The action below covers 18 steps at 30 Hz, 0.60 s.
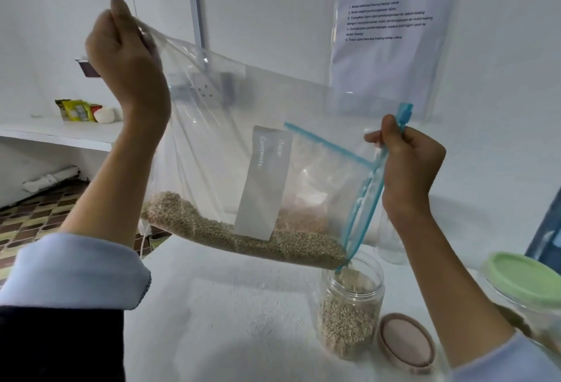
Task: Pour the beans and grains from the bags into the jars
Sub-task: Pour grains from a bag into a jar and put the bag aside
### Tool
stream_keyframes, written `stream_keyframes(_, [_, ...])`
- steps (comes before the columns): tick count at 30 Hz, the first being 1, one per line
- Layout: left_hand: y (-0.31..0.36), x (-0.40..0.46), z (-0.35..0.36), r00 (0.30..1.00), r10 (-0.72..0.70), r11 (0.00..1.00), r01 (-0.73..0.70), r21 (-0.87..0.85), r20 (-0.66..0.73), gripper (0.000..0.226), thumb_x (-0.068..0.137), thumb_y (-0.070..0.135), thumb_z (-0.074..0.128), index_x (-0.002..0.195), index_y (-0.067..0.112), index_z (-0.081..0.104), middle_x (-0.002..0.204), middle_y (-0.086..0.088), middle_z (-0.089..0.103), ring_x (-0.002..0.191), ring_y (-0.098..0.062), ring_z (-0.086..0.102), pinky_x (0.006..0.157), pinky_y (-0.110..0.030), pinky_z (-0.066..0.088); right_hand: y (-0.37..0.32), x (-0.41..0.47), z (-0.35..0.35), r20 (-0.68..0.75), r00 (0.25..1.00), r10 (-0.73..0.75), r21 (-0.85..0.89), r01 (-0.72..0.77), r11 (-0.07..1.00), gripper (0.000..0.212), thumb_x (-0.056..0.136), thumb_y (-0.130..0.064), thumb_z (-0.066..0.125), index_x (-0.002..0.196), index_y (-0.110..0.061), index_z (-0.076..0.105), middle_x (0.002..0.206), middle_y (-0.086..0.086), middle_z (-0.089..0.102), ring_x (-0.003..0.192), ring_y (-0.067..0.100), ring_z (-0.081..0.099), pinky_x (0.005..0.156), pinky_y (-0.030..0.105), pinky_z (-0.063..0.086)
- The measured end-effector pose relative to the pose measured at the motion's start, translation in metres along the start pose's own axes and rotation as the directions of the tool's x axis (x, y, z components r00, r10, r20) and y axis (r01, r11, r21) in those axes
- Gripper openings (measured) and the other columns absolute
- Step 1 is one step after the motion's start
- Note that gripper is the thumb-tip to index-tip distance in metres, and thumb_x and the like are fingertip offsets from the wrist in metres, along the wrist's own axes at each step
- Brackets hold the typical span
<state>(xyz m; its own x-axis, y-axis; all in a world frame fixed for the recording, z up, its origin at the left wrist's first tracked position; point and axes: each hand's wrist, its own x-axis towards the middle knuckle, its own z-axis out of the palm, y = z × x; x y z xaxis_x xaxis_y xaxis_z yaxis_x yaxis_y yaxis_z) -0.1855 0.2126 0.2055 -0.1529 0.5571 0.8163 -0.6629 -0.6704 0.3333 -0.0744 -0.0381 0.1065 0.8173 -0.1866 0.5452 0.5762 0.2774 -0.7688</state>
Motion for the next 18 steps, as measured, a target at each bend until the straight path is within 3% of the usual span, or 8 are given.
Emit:
stream_keyframes(8, [-0.0014,-0.0025,-0.003,0.999,0.013,0.999,-0.012,0.048,-0.03,0.041,0.096,0.019,0.037,0.056,0.022,0.037,0.043,0.013,0.036,0.042,-0.011,0.034,0.042,-0.021,0.027,0.0,-0.0013,0.0012,-0.022,0.999,-0.028,0.0,0.028,1.0,0.033,0.092,-0.024,0.061,0.059,-0.022,0.064,0.064,-0.006,0.067,0.063,0.007,0.059,0.073,0.024,0.049])
stream_keyframes(12, [-0.0005,-0.0042,-0.0017,1.0,0.003,0.999,-0.001,0.053,-0.027,0.04,0.095,0.023,0.038,0.056,0.022,0.034,0.045,0.006,0.034,0.044,-0.019,0.03,0.041,-0.026,0.025,0.0015,-0.0019,0.0055,-0.013,1.0,-0.011,-0.011,0.011,1.0,0.034,0.091,-0.024,0.062,0.057,-0.023,0.063,0.063,-0.007,0.067,0.063,0.008,0.061,0.07,0.021,0.048])
stream_keyframes(18, [0.0007,-0.0027,-0.0014,0.999,0.003,0.998,-0.001,0.056,-0.038,0.04,0.095,0.023,0.039,0.055,0.023,0.036,0.044,0.011,0.036,0.043,-0.015,0.033,0.042,-0.025,0.027,0.0001,-0.0019,0.0024,-0.031,0.999,-0.032,-0.007,0.032,0.999,0.032,0.092,-0.026,0.061,0.059,-0.022,0.063,0.065,-0.006,0.067,0.061,0.008,0.059,0.07,0.023,0.048])
